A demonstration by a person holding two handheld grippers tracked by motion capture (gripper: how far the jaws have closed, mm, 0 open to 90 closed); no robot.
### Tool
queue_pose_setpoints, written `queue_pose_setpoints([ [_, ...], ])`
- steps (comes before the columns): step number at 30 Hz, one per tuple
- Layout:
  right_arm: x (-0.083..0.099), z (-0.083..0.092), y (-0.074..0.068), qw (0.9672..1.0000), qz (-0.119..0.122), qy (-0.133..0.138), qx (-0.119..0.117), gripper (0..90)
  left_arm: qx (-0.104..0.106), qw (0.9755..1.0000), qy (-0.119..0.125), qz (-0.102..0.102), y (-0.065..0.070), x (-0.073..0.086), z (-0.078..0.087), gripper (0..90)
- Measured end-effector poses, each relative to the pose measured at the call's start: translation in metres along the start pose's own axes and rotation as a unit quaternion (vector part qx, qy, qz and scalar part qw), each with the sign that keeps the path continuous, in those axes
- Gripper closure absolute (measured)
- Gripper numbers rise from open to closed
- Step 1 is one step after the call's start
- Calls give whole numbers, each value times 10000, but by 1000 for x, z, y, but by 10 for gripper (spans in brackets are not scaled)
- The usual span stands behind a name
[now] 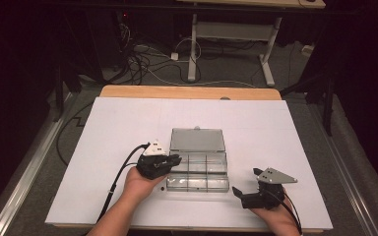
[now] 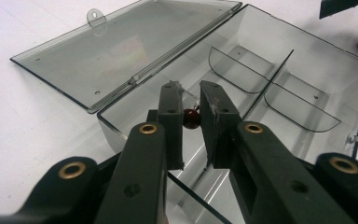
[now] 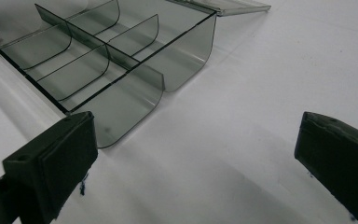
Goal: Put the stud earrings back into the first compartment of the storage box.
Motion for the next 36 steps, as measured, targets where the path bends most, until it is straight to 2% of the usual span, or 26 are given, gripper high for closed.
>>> queue_pose_setpoints([
  [9,0,0,0,10000,13,-10,-1,2,-3,10000,-16,-25,1,-2,-2,774],
  [16,0,0,-1,10000,26,-11,-16,2,-42,9999,63,-72,2,-6,-1,770],
  [17,0,0,-1,10000,36,-15,-19,2,-31,10000,80,-33,2,-6,0,747],
  [19,0,0,-1,10000,37,-6,-19,2,16,9999,99,61,1,-7,2,614],
  [24,0,0,-1,10000,42,6,-16,2,5,10000,80,36,-1,-7,7,380],
  [26,0,0,-1,10000,47,7,-11,2,-45,10000,28,-18,-3,-5,11,307],
  [31,0,0,-1,10000,46,6,-5,2,-12,9999,133,78,-7,0,21,140],
  [32,0,0,-1,10000,49,9,-2,2,7,9998,158,100,-8,1,23,135],
  [36,0,0,-1,10000,57,13,9,2,12,9999,67,134,-10,9,28,5],
])
Point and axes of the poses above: each handheld gripper's, and its own axes: z roughly backward along the jaws, x roughly out of its underside, y roughly to its right, the point moved 5 cm from there along -z, roughly forward along the jaws, and after that the axes turned 15 degrees about -x, right-handed, at the moved point
